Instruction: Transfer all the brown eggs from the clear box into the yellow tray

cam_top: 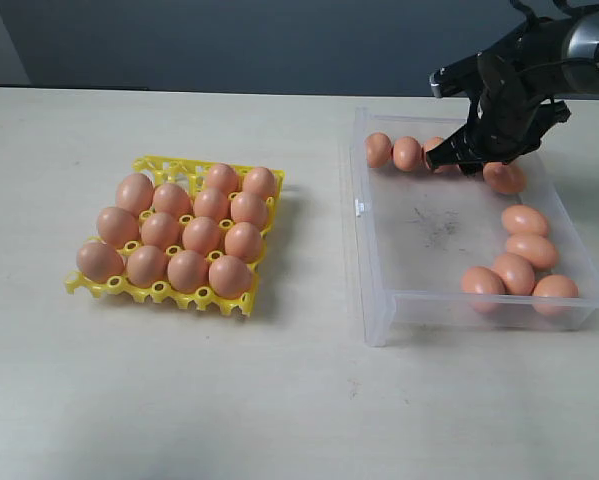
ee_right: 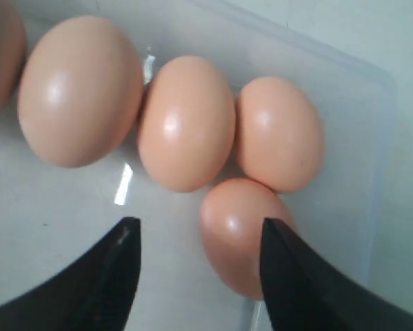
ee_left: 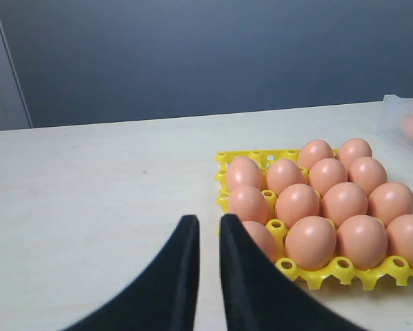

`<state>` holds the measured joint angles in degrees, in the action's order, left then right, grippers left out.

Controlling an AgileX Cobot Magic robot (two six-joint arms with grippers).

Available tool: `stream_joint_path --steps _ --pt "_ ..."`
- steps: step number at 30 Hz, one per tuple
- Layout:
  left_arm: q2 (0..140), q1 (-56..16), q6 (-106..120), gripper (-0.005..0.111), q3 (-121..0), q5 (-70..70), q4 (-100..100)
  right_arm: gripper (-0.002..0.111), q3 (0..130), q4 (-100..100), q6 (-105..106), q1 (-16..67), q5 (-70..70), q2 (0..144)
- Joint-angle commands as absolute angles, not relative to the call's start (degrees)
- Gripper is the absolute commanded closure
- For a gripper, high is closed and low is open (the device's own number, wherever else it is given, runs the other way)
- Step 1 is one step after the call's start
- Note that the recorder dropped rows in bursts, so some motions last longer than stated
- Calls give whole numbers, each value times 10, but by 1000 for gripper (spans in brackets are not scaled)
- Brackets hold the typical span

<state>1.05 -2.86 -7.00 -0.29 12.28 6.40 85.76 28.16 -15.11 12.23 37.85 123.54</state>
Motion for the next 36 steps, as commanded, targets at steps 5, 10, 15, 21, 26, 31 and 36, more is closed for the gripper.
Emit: stream_joint_path --steps 5,10,15,21,26,31,36 --pt "14 -30 -70 95 0 119 65 57 877 293 -168 107 387 1275" --pt "14 -30 -70 95 0 119 65 57 879 277 -168 80 392 1286" --pt "14 -30 -70 95 0 119 65 57 879 278 -168 74 395 1287" --pt "14 -30 -70 95 0 119 65 100 879 274 -168 75 389 1287" --pt "14 -30 -70 95 0 119 65 108 879 234 -162 75 394 1264" --pt "14 -30 -70 95 0 119 65 108 879 210 -161 96 397 1205" --pt "14 -30 -70 95 0 119 65 108 879 181 -161 147 393 1149"
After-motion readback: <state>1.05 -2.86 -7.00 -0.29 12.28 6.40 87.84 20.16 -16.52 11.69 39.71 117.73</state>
